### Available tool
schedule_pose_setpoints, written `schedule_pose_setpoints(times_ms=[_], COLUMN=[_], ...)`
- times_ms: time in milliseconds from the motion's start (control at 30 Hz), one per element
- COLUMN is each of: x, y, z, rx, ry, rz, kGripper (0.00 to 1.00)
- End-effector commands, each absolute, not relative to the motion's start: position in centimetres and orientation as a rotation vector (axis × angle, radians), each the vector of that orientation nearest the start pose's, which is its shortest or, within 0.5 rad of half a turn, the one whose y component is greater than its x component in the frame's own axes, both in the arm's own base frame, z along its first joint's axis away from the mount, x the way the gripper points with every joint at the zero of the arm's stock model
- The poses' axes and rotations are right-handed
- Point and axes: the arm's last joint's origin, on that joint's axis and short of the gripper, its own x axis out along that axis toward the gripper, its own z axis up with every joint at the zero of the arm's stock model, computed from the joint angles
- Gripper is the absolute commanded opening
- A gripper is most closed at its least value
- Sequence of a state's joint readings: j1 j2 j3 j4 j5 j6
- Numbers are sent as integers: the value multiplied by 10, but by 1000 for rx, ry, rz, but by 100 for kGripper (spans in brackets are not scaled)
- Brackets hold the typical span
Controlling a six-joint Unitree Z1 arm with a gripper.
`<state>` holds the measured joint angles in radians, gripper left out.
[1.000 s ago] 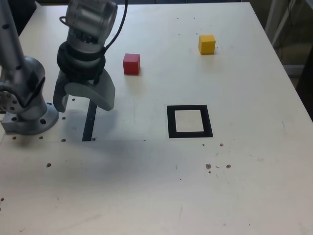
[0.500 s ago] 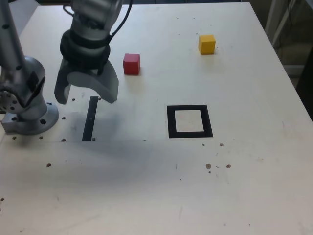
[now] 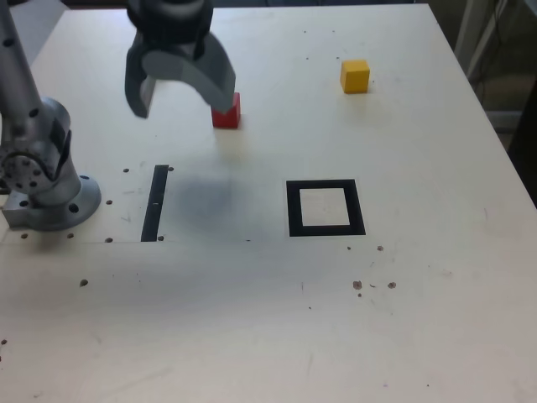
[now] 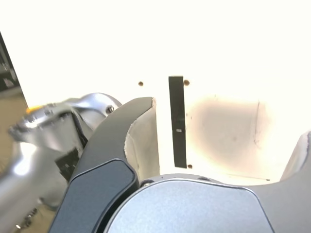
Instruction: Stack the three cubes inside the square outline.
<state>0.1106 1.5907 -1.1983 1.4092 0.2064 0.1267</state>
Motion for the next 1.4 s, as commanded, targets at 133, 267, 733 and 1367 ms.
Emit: schedule_pose_setpoints(times_ms=[133,267,733,1367], x=[204,221,248,241], y=[76,109,165,180], z=[312,299,253,215], rx=[95,67,37,1], ry=[1842,1902,1915,1869], rz=[112,102,111,41], kGripper=[100,99,99,83])
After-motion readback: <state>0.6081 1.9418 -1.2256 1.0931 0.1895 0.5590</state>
